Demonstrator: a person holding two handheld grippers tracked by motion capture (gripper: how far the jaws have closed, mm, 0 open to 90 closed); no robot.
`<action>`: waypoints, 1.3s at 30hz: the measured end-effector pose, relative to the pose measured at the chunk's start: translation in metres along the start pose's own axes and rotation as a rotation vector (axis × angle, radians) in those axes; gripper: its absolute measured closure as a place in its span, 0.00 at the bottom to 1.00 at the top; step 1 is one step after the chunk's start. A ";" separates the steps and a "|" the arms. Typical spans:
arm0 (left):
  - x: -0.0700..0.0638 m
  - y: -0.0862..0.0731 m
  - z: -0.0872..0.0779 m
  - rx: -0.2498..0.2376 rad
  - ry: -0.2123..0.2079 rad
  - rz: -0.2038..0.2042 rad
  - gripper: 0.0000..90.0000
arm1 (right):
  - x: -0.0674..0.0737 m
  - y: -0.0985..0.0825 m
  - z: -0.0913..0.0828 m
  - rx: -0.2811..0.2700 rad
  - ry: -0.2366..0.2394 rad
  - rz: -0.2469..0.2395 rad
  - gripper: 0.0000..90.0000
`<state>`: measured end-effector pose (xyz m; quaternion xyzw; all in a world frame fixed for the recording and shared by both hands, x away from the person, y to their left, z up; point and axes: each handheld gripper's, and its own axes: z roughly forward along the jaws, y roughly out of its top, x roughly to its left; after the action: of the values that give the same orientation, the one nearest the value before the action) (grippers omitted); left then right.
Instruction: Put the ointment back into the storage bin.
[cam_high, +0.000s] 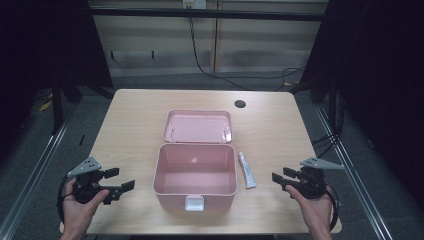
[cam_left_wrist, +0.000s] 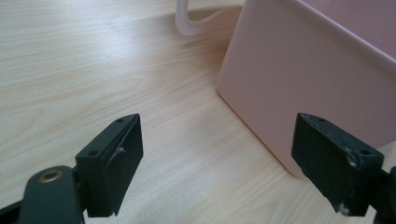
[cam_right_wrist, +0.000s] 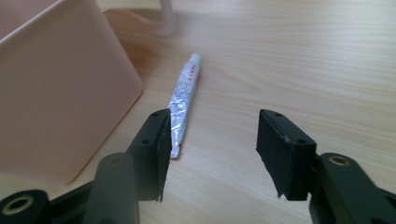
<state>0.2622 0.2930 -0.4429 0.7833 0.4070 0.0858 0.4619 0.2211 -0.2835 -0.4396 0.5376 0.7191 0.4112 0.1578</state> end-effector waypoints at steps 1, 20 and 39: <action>0.000 0.000 0.000 0.000 0.001 0.001 0.19 | 0.002 0.002 0.001 0.017 0.000 -0.014 0.55; 0.001 -0.001 -0.001 -0.001 0.002 -0.007 0.19 | 0.013 0.041 0.022 0.222 0.078 0.010 0.56; 0.001 -0.001 -0.001 0.001 -0.001 -0.008 0.19 | 0.022 0.066 0.051 0.427 0.151 0.004 0.65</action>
<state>0.2622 0.2945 -0.4434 0.7819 0.4099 0.0833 0.4622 0.2897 -0.2368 -0.4157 0.5280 0.7984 0.2890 -0.0148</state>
